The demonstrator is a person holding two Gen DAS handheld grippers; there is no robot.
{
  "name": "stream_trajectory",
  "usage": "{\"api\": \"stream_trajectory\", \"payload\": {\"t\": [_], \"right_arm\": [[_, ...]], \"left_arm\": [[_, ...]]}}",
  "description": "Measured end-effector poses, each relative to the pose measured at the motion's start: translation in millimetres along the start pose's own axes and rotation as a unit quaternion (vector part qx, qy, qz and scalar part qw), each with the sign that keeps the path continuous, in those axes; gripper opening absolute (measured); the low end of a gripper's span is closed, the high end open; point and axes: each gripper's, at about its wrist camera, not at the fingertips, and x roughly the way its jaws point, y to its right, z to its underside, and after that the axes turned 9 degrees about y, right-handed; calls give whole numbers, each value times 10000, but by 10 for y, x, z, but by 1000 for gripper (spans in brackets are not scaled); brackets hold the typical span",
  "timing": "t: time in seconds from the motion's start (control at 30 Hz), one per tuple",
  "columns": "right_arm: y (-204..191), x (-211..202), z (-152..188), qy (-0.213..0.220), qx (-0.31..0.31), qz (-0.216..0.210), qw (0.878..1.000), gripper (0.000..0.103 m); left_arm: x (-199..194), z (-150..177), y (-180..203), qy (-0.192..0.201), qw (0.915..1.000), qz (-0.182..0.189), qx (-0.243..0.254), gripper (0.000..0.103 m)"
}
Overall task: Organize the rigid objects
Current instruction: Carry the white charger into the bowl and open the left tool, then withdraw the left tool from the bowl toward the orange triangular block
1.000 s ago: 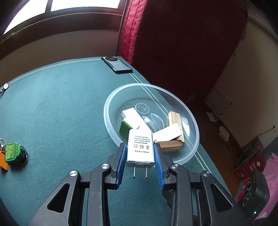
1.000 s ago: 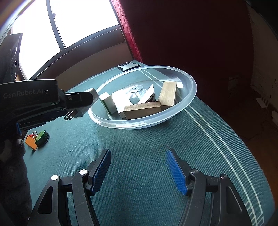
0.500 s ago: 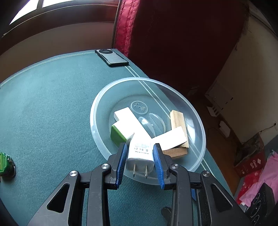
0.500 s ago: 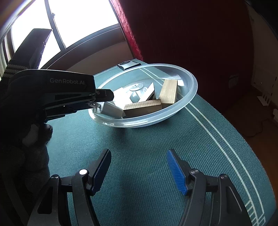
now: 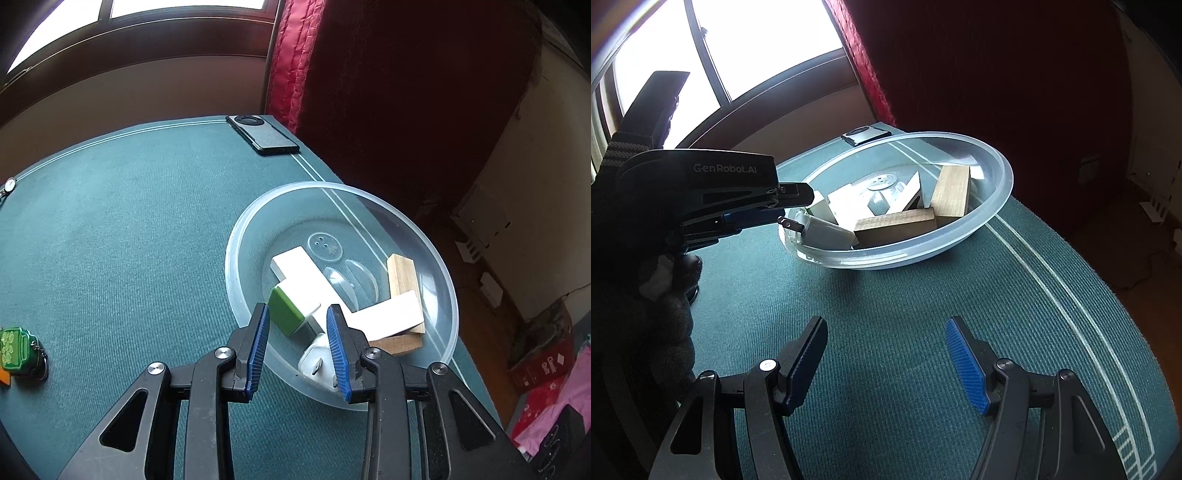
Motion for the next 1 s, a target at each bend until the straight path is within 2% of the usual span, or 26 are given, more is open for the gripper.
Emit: {"api": "stream_trajectory", "payload": {"t": [0.1, 0.37, 0.87, 1.0], "right_arm": [[1, -5, 2, 3, 4, 2, 10000, 70], [7, -4, 1, 0, 2, 0, 10000, 70], [9, -5, -6, -4, 4, -5, 10000, 70], [8, -4, -7, -4, 4, -1, 10000, 70]], "left_arm": [[-97, 16, -24, 86, 9999, 24, -47, 45], [-341, 136, -100, 172, 9997, 144, -111, 55], [-181, 320, 10, -167, 9994, 117, 284, 57], [-132, 281, -36, -59, 9996, -110, 267, 60]]}}
